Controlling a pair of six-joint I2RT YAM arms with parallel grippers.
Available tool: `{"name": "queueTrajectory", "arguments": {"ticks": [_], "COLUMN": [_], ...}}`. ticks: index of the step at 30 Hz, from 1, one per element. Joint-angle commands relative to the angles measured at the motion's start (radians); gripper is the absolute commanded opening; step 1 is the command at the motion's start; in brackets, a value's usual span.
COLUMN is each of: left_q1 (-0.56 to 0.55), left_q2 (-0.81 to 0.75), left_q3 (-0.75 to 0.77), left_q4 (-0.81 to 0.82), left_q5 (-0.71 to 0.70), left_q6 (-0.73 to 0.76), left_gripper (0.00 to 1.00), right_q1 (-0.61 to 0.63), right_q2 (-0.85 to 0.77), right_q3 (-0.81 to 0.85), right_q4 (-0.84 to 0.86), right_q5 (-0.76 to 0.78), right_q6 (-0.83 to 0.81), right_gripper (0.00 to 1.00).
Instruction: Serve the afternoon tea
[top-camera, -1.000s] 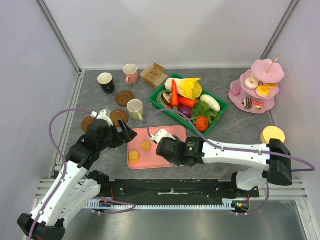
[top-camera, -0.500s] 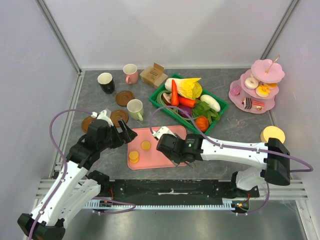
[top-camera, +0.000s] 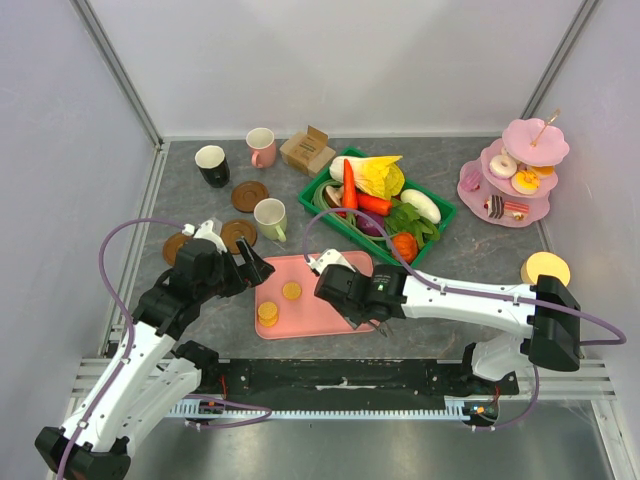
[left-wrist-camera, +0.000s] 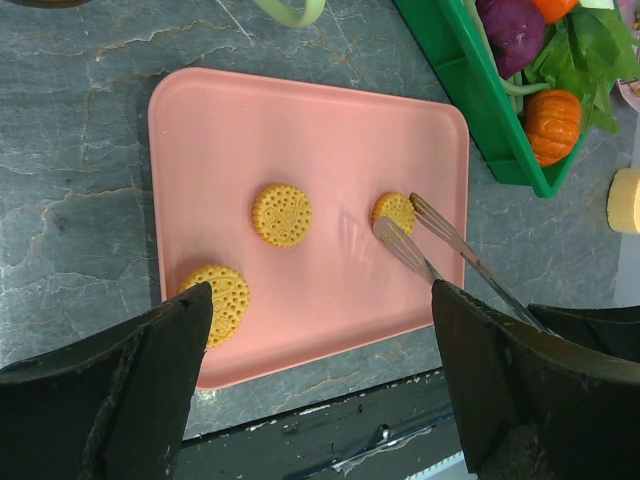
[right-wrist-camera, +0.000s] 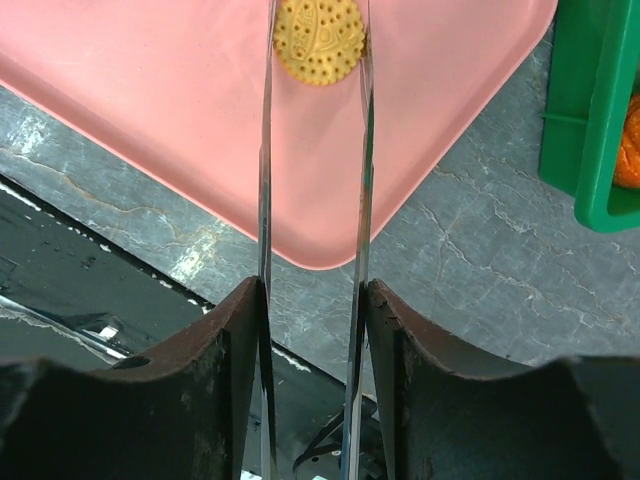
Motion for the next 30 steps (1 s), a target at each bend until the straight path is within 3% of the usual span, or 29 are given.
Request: {"name": "queueTrajectory", "arguments": {"ticks": [1, 13, 19, 23, 30], "left_q1": [-0.001, -0.003, -0.003, -0.003, -0.001], "left_q2": [-0.011, -0.021, -0.024, -0.024, -0.021], "left_q3": [0.003, 0.006, 0.003, -0.007, -0.023], "left_q4": [0.009, 0.010, 0.027, 0.058, 0.128], "left_q5": [-0.011, -0.014, -0.006, 0.003, 0.015], "left_q6": [0.014, 0.012, 0.005, -0.007, -0.023], "left_gripper": [0.96, 0.96, 0.96, 0.96, 0.96], "right_q1": [-0.002, -0.005, -0.068, -0.177, -0.506], "right_q2": [0.002, -0.072, -0.118, -0.155, -0.136], "right_q3": [0.035, 0.162, 0.234, 0.326, 0.552], "right_q4": [-0.025, -0.069, -0.094, -0.102, -0.094], "right_q5": [0.061, 0.222, 0.292, 0.334, 0.433], "right_q6": [0.023, 0.084, 0.092, 0.057, -0.047], "right_gripper": [0.50, 0.43, 0.42, 0.42, 0.41]}}
